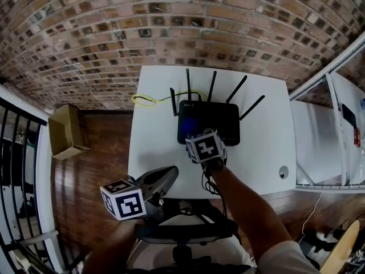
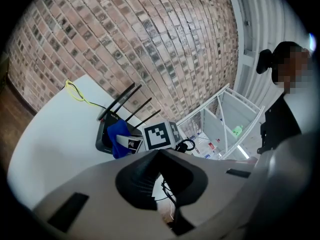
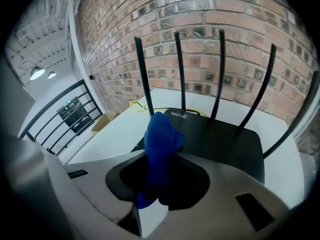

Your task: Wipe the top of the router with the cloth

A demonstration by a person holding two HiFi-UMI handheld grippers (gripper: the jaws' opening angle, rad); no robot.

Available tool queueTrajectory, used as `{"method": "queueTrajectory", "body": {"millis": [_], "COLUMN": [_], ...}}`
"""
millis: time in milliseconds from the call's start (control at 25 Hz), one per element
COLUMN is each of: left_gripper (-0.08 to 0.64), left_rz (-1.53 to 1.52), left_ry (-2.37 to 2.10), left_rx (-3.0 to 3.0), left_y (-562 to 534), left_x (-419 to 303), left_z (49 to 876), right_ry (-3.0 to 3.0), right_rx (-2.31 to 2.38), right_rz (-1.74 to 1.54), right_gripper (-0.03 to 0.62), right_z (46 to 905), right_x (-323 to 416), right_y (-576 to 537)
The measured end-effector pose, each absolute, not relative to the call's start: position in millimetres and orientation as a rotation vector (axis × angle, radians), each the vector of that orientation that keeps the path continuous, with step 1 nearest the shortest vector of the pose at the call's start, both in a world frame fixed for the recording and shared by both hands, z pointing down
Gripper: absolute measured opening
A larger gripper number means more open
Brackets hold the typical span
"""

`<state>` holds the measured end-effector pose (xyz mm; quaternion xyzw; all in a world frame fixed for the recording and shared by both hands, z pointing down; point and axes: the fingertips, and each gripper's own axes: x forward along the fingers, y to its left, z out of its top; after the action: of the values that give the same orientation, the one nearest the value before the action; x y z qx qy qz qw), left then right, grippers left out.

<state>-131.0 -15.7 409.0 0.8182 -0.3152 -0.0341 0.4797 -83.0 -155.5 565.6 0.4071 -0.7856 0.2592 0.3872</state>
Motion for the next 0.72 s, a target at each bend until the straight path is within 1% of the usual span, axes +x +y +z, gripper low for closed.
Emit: {"method": "queueTrajectory", "body": {"millis": [720], "left_gripper": [0.011], "left_rz": [-0.047], "left_ry": [-0.711], "left_rx": [2.028], "left_y": [-14.5], "left_x": [-92.7], "left_z": [405.5], "right_ry": [-1.938], "right_rx": [1.171], "right_rz": [0.764], "right_gripper": [0.106], "right_z": [566.3], "right_x": [14.8], "right_y": [-160.2]}}
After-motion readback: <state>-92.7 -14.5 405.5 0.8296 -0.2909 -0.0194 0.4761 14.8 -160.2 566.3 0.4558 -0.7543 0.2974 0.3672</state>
